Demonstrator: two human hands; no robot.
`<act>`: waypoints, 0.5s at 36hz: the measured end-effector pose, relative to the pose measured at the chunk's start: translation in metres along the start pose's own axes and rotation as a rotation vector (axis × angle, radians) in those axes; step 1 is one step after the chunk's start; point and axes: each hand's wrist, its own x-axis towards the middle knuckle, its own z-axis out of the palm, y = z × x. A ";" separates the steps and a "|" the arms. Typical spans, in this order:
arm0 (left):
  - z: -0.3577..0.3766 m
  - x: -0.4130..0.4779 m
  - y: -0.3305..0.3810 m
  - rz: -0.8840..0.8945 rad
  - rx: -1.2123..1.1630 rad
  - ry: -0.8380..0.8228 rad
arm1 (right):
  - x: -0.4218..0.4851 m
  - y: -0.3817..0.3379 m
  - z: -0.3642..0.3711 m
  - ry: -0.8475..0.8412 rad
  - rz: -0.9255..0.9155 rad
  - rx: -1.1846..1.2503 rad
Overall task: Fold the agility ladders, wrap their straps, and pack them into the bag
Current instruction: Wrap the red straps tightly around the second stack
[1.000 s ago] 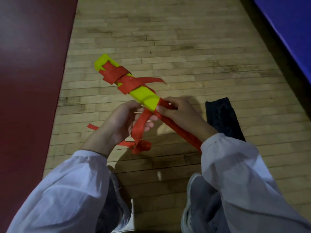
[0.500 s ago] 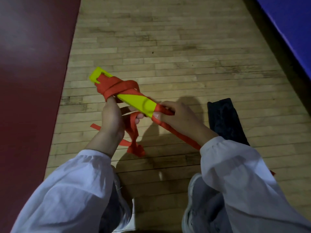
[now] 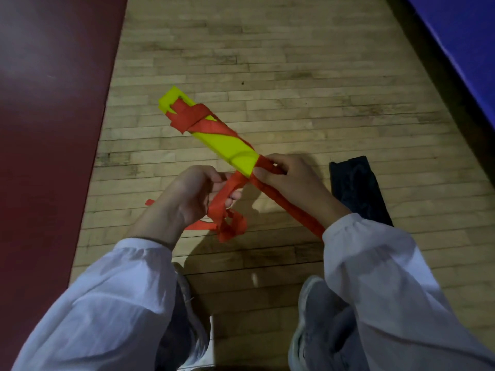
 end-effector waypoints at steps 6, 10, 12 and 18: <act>0.005 0.002 -0.006 0.162 0.258 0.067 | -0.001 0.000 0.002 0.022 -0.012 -0.094; 0.008 0.001 -0.005 0.203 0.325 0.117 | -0.004 -0.004 0.002 0.058 -0.006 -0.144; 0.007 0.002 -0.005 0.208 0.338 0.139 | -0.005 -0.005 0.002 0.047 -0.017 -0.157; 0.007 0.004 -0.008 0.268 0.375 0.250 | -0.009 -0.009 0.008 0.035 -0.100 -0.231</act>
